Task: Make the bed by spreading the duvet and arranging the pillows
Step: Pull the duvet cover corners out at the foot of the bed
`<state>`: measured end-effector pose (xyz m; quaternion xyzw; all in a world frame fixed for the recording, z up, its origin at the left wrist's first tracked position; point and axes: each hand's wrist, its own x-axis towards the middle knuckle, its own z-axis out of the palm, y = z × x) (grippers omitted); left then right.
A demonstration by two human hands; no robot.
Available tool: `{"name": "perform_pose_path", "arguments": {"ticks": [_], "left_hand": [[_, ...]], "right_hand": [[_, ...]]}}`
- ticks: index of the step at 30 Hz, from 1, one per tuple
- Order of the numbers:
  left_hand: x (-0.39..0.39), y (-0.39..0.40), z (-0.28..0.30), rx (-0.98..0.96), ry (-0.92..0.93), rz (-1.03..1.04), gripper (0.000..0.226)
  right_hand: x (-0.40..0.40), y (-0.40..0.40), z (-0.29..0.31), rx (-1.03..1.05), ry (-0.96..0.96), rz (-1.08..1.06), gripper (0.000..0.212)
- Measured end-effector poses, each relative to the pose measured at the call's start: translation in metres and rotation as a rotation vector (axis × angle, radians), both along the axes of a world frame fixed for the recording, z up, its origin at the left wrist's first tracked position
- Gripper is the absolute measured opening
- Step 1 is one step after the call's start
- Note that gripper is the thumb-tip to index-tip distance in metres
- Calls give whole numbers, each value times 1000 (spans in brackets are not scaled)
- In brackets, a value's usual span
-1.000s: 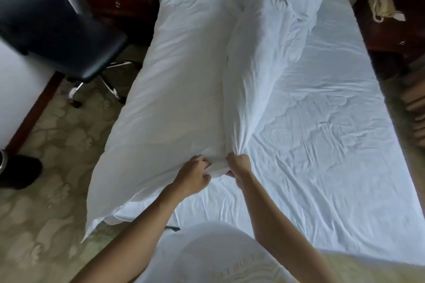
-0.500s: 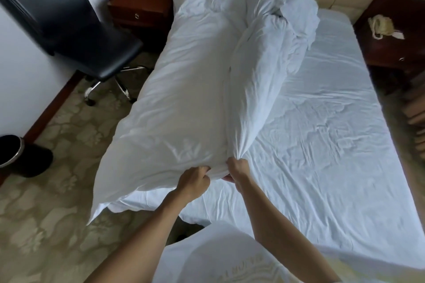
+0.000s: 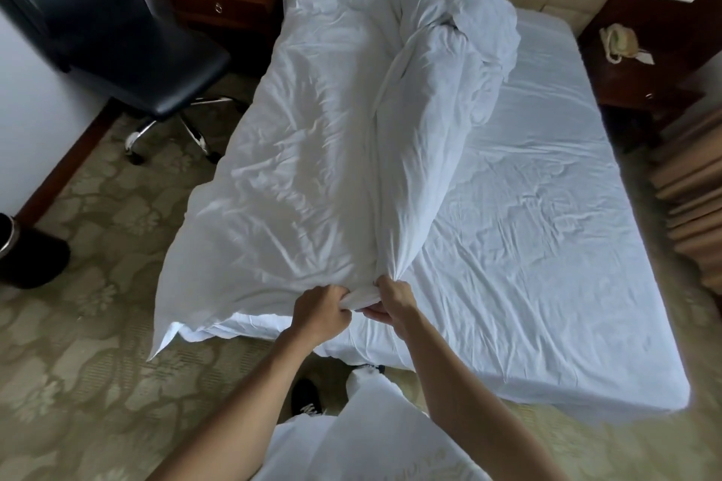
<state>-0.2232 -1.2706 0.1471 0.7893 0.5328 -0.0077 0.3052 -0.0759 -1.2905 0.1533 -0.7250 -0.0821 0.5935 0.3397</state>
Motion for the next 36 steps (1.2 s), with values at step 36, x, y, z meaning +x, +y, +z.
{"name": "perform_pose_path", "arguments": {"ticks": [36], "left_hand": [[131, 37, 51, 193, -202, 343, 73]], "right_hand": [[156, 115, 89, 636, -950, 1168, 63]]}}
